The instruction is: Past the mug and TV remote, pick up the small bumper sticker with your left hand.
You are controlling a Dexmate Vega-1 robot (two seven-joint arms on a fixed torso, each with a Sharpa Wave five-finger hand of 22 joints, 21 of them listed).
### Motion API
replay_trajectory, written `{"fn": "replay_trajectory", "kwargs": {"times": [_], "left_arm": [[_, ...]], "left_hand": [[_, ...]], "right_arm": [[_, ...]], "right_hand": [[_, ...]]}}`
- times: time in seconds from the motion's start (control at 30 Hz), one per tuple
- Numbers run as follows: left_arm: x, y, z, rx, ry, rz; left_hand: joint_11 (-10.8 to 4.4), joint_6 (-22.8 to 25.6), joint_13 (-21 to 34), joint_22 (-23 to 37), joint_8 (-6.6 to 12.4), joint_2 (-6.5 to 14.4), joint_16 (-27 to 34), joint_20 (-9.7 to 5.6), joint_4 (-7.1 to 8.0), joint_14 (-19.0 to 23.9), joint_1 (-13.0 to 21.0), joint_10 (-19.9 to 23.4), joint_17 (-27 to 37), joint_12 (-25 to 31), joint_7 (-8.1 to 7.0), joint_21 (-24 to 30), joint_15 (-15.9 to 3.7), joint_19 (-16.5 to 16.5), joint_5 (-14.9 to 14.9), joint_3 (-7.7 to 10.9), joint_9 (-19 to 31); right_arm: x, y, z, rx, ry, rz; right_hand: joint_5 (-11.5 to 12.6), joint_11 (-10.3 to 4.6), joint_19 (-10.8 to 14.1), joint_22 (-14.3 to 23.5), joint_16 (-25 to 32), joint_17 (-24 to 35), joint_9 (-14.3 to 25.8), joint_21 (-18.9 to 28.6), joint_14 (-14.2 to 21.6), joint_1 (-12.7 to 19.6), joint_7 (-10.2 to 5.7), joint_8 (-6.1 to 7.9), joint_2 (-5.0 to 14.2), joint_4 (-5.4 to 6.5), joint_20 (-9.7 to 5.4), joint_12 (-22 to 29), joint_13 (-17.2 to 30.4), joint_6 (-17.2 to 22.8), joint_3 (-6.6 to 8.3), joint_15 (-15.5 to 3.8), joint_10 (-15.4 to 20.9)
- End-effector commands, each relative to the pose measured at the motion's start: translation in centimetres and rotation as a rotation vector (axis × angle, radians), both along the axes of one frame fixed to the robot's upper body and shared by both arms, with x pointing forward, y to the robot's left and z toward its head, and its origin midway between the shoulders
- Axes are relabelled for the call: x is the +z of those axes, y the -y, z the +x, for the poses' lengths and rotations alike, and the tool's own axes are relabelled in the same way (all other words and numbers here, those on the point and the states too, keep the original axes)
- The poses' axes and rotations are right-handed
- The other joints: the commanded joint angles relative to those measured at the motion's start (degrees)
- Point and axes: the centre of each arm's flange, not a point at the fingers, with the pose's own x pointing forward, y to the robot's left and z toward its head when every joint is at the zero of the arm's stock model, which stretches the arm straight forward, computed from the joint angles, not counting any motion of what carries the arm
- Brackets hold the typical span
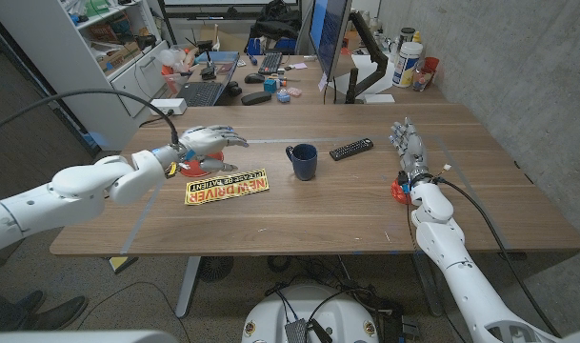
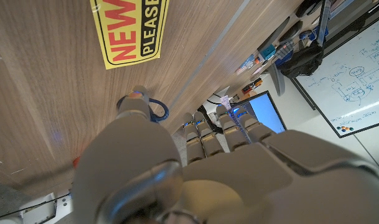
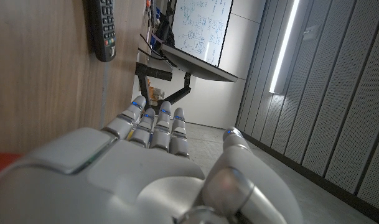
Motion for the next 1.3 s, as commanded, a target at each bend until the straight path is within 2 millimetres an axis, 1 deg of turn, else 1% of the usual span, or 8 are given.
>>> {"fn": "replay_trajectory", "kwargs": {"times": [0.03, 0.3, 0.57, 0.67, 0.83, 1.1, 1.3], "left_arm": [[0.5, 0.7, 0.8, -0.020, -0.020, 0.095], [0.8, 0.8, 0.9, -0.015, -0.033, 0.153], [0.7, 0.7, 1.0, -0.003, -0.045, 0.204], [0.7, 0.5, 1.1, 0.001, -0.049, 0.211], [0.6, 0.2, 1.2, 0.019, -0.057, 0.218], [0.4, 0.0, 1.7, 0.034, -0.069, 0.249], [0.2, 0.1, 2.2, 0.046, -0.090, 0.276]], "left_hand": [[0.17, 0.2, 0.2, 0.2, 0.20, -0.4, 0.1, 0.00, -0.14, 0.5, 0.5, 0.2, 0.1, -0.3, -0.47, 0.5, -5.70, 0.6, 0.3, -0.10, 0.3], [0.00, 0.3, 0.2, 0.3, 0.21, -0.5, 0.1, 0.02, -0.09, 0.5, 0.4, 0.2, 0.2, -0.4, -0.50, 0.5, -5.78, 0.7, 0.5, -0.19, 0.4], [0.03, 0.1, 0.3, 0.3, 0.13, -0.6, 0.0, -0.01, -0.07, 0.5, 0.4, 0.2, 0.2, -0.4, -0.66, 0.5, -5.75, 0.7, 0.7, -0.29, 0.4], [-0.04, 0.1, 0.3, 0.3, 0.09, -0.7, 0.0, -0.02, -0.06, 0.4, 0.4, 0.1, 0.2, -0.5, -0.67, 0.5, -5.72, 0.7, 0.7, -0.32, 0.4], [-0.01, -0.4, 0.3, 0.3, -0.12, -0.8, -0.2, 0.07, -0.05, 0.1, 0.5, -0.1, 0.2, -0.7, -0.77, 0.4, -5.72, 0.6, 0.8, -0.39, 0.4], [0.05, -0.9, 0.3, 0.3, -0.30, -0.9, -0.4, 0.28, -0.10, -0.3, 0.6, -0.6, 0.2, -0.9, -0.80, 0.3, -5.87, 0.4, 1.1, -0.46, 0.5], [-0.16, -1.6, 0.3, 0.4, -0.59, -1.1, -0.5, 0.58, -0.17, -0.7, 0.8, -1.4, 0.2, -1.3, -0.71, 0.3, -5.59, 0.3, 1.3, -0.51, 0.5]], "right_arm": [[0.4, 0.3, -0.6, -0.028, 0.007, 0.006], [0.5, 0.3, -0.8, -0.037, 0.012, 0.019], [0.3, 0.1, -0.8, -0.041, 0.009, 0.031], [0.2, 0.1, -0.8, -0.043, 0.006, 0.034], [0.0, 0.0, -0.7, -0.046, -0.002, 0.037], [0.0, 0.0, -0.8, -0.052, -0.006, 0.038], [0.1, 0.1, -1.0, -0.059, -0.004, 0.038]], "right_hand": [[0.2, 0.06, -0.1, 0.1, 0.0, 0.1, 0.1, 0.0, 0.7, -0.5, -0.15, 0.00, 0.00, -0.06, -0.05, 0.0, 0.2, 0.3, -0.10, 0.01, 0.5], [0.2, 0.04, -0.2, 0.1, 0.0, 0.1, 0.1, -0.1, 0.7, -0.5, -0.14, 0.00, -0.04, -0.08, -0.02, 0.0, 0.2, 0.4, -0.17, 0.00, 0.5], [0.2, 0.10, -0.2, 0.1, 0.0, 0.1, 0.1, -0.1, 0.7, -0.6, -0.14, -0.04, -0.06, -0.09, 0.00, -0.1, 0.2, 0.3, -0.22, -0.04, 0.5], [0.2, -0.05, -0.3, 0.1, 0.0, 0.1, 0.1, -0.1, 0.7, -0.6, -0.14, -0.04, -0.07, -0.10, 0.01, -0.1, 0.2, 0.3, -0.24, -0.02, 0.4], [0.3, 0.11, -0.4, 0.1, 0.0, 0.1, 0.1, -0.1, 0.7, -0.6, -0.08, -0.05, -0.07, -0.11, 0.03, -0.1, 0.2, 0.3, -0.26, -0.04, 0.4], [0.3, 0.14, -0.4, 0.1, 0.0, 0.1, 0.1, -0.1, 0.7, -0.6, -0.12, -0.04, -0.08, -0.13, 0.02, -0.1, 0.2, 0.4, -0.29, -0.03, 0.6], [0.3, 0.00, -0.4, 0.1, 0.0, 0.1, 0.1, -0.1, 0.7, -0.7, -0.14, -0.02, -0.08, -0.14, 0.01, -0.1, 0.2, 0.4, -0.32, -0.03, 0.5]]}}
